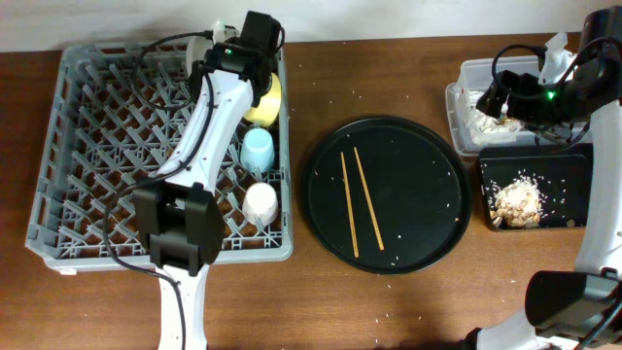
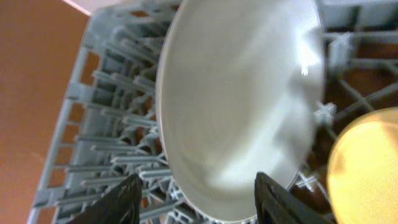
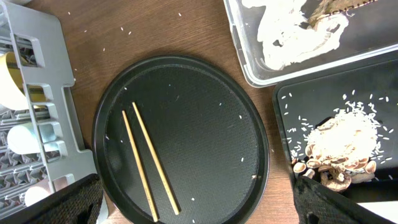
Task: Sort waste into correct bins and load items into the dishwasher rack
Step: 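Grasp the white plate with the left gripper and stand it in the rack, then grasp one chopstick with the left gripper and drop it in the rack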
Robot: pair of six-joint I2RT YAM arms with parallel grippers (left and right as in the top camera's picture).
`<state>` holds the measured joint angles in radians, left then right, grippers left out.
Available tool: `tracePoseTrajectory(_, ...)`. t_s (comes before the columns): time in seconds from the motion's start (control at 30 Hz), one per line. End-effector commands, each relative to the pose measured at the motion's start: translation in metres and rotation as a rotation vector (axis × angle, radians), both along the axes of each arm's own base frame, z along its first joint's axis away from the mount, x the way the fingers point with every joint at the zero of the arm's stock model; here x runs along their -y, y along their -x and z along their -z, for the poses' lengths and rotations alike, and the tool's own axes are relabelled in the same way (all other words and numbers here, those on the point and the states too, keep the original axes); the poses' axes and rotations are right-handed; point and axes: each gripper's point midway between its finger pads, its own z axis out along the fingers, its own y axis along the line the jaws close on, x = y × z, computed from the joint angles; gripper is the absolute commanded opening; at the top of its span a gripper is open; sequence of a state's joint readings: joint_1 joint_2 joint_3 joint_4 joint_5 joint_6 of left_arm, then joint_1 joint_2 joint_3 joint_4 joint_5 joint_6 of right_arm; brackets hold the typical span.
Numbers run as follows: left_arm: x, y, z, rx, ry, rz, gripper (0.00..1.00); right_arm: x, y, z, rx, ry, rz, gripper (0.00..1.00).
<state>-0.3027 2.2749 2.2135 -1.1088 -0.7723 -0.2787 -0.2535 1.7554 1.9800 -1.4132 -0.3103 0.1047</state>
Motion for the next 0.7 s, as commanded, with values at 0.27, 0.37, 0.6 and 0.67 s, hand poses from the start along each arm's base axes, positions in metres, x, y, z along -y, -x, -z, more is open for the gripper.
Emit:
tracePoseTrajectory(0.27, 0.221, 0.101, -0.002, -0.222, 0.678, 0.353, 0.43, 0.000, -0.001, 0.000, 0.000, 0.009, -0.002, 0.98)
tracePoseTrajectory(0.37, 0.254, 0.117, 0.059, -0.338, 0.644, 0.331, 0.41, 0.000, -0.001, 0.000, 0.000, 0.009, -0.002, 0.98)
tracePoseTrajectory(0.6, 0.288, 0.160, 0.159, -0.640, 0.691, 0.311, 0.37, 0.000, -0.001, 0.000, 0.000, 0.009, -0.002, 0.98)
tracePoseTrajectory(0.67, 0.289, 0.173, 0.169, -0.707, 0.710, 0.291, 0.34, 0.000, -0.001, 0.000, 0.000, 0.009, -0.002, 0.98)
